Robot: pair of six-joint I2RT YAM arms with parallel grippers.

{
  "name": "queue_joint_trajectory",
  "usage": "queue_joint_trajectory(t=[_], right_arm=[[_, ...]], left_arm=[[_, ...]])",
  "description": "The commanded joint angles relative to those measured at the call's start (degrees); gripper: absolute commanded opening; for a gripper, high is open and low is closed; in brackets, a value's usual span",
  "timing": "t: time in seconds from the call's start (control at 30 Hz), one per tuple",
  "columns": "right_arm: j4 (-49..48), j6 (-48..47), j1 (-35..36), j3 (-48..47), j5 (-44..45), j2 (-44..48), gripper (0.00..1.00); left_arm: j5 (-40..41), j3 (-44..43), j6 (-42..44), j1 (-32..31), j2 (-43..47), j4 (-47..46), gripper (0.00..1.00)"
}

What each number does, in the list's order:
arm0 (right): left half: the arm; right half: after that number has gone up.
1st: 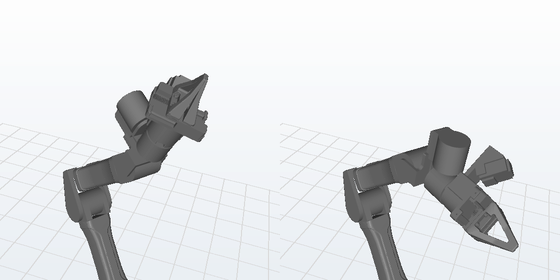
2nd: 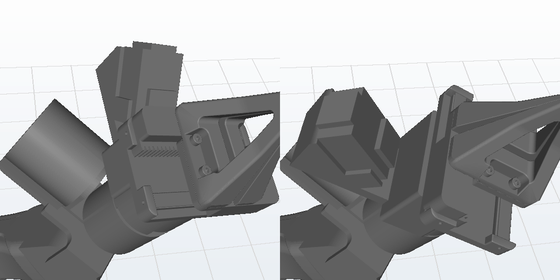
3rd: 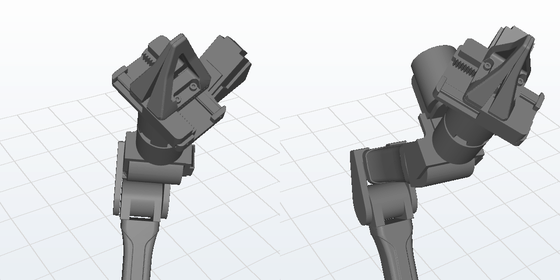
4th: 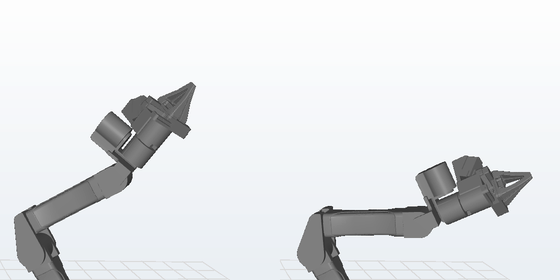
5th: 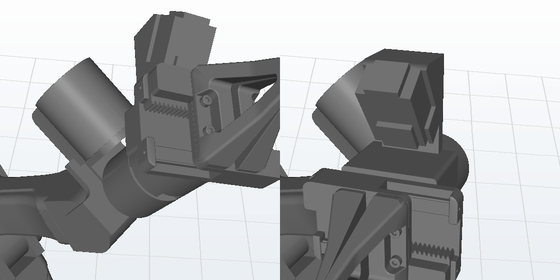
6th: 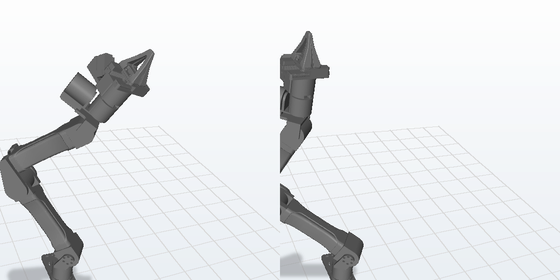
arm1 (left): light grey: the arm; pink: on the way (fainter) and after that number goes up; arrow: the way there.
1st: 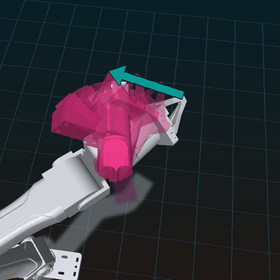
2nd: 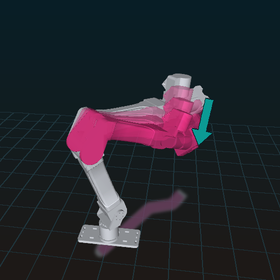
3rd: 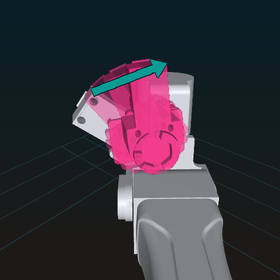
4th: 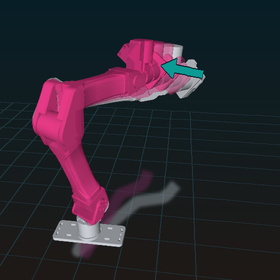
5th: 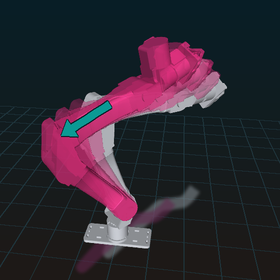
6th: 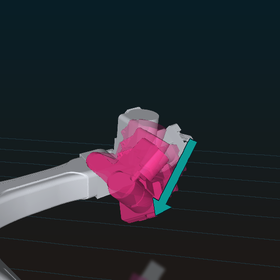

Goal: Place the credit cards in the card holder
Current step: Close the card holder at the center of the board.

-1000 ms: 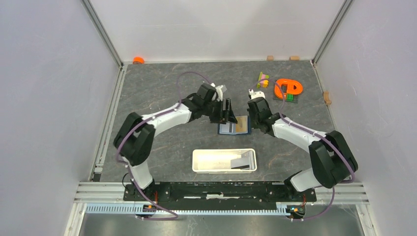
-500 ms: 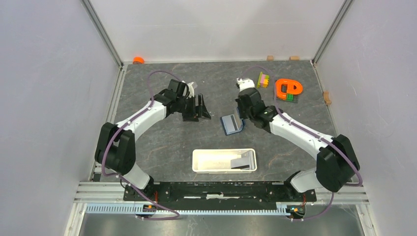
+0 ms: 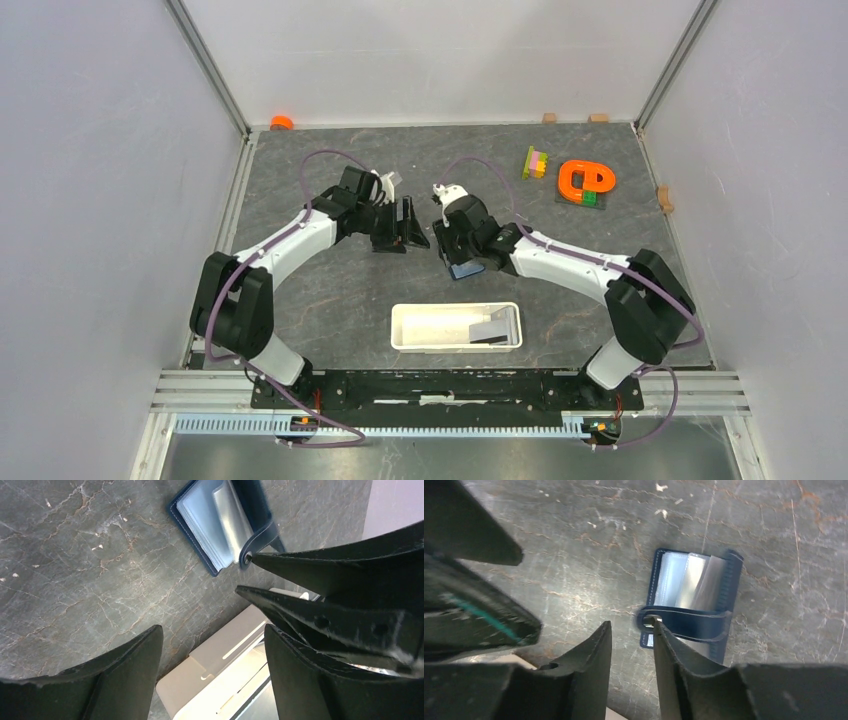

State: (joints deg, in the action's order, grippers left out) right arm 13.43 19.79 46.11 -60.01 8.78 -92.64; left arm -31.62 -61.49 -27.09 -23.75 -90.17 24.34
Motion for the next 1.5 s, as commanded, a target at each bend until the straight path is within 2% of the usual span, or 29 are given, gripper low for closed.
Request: queue_joint_trajectory(t=[0.0, 0.07, 0.17, 0.3, 0.57, 0.77, 0.87, 1.03, 1.17, 1.47], right_arm=[[-2.49, -1.29, -0.34, -4.59, -7.15, 5.09, 0.50], [-1.50, -2.44, -1.32, -5.01, -7.38, 6.97, 0.61], [-0.77, -3.22, -5.41, -4.04, -9.43, 9.16, 0.66], [-1.51, -4.32, -13.65, -0.60, -10.45, 11.07, 0.66], [0.06, -7.87, -25.25, 1.04, -0.98, 5.26, 0.55], [-3.82, -9.02, -25.27, 3.78, -6.20, 0.35, 0.53], [-4.78, -9.60, -25.20, 4.22, -11.98, -2.00, 0.53], [-8.63, -9.18, -23.48, 6.53, -19.62, -0.86, 0.53], [-10.29, -8.20, -20.95, 7.36, -20.77, -0.16, 0.55], [-12.83, -4.16, -15.98, 7.18, -19.05, -3.28, 0.68]], left_arm=[[0.57, -0.29, -0.73, 0.27, 2.03, -2.63, 0.80], [0.72, -0.50, -1.01, 0.26, 1.31, -2.88, 0.80], [0.86, -1.32, -1.55, 0.24, 0.17, -3.23, 0.80], [1.15, -2.87, -1.91, 0.27, -1.31, -3.78, 0.80], [1.43, -3.47, -1.66, 0.24, -3.68, -4.34, 0.80], [1.39, -3.11, -1.03, 0.20, -5.01, -4.56, 0.80], [0.56, -3.02, -1.22, 0.22, -5.44, -4.81, 0.80], [0.24, -2.77, -1.47, 0.25, -5.28, -5.22, 0.80], [-1.16, -2.21, -2.70, 0.22, -5.51, -6.91, 0.80], [-2.23, -2.55, -4.54, 0.27, -6.99, -9.55, 0.80]])
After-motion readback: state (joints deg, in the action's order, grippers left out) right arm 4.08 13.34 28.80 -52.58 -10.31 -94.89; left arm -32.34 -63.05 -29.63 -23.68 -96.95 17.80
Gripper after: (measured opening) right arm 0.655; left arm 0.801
